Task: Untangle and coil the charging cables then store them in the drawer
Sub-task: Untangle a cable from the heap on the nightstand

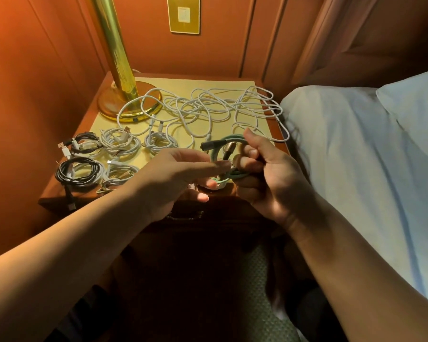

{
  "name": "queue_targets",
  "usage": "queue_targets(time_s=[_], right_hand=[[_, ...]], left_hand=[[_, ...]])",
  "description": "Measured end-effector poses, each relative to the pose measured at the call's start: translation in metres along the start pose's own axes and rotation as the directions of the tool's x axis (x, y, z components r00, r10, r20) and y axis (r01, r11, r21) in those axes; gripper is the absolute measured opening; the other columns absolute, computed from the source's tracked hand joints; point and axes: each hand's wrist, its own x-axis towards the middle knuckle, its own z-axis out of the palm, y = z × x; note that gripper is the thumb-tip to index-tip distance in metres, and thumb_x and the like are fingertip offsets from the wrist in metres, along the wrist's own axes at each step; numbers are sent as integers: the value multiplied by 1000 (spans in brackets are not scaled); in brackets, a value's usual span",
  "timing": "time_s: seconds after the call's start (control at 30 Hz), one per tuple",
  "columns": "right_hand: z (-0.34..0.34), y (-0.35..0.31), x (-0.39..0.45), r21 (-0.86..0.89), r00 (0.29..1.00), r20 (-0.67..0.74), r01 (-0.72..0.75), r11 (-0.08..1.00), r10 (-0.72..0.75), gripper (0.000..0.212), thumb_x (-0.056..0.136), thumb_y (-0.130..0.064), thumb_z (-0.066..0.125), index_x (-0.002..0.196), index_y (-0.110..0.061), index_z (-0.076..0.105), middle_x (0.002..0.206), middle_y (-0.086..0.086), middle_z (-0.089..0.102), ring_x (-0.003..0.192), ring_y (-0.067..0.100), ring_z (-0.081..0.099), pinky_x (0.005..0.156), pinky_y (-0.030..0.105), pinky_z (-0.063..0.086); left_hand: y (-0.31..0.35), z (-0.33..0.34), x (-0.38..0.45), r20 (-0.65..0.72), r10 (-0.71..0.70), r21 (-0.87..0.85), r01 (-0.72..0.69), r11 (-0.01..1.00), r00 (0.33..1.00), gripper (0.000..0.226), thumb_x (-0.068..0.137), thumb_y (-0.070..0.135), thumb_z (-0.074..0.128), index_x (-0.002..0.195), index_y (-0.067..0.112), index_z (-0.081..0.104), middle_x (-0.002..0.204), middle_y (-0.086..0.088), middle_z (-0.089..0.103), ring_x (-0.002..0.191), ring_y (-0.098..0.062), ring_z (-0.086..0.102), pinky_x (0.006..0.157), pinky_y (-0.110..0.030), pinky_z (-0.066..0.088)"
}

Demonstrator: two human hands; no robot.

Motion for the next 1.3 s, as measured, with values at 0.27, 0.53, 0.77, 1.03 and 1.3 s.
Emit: queue_targets(time_s=[0.27,0.53,0.77,1.03,1.3], right_hand=[[-2,2,1,52,997,-41,-56,997,58,51,106,-44,51,58,-25,46,54,-10,32,42,5,21,42,21,10],[-3,2,2,17,991,-29,-132,991,133,57,107,-42,48,52,-24,46,49,-11,29,35,4,21,39,18,9],[2,3,2,-55,984,-81,-161,985,157,56,106,-43,48,53,-24,50,50,-10,30,38,7,20,38,20,12],[3,0,2,-200,988,-68,-147,969,136,47,109,-47,42,86,-12,62,51,-6,42,40,7,26,41,23,13],[2,-2,8,-341,986,-158,0,940,-57,40,109,-45,46,125,-9,55,54,-7,52,40,4,47,38,19,33]], left_hand=[[5,-12,8,125,5,164,-26,986,992,30,65,27,92,80,7,75,80,-10,68,64,-11,60,48,-23,44],[7,-22,15,305,-112,233,40,972,946,30,76,23,81,98,6,70,92,-9,70,72,-13,62,48,-24,47],[-9,-1,15,192,14,205,-54,977,981,31,91,31,74,93,1,67,75,-10,63,60,-20,57,44,-25,44],[-9,-5,18,138,118,219,-146,965,983,39,80,29,82,102,0,71,78,-11,68,65,-22,56,43,-23,43],[-14,6,17,-15,268,137,-263,955,963,18,77,25,84,89,15,76,81,-8,75,68,-17,66,48,-25,44]])
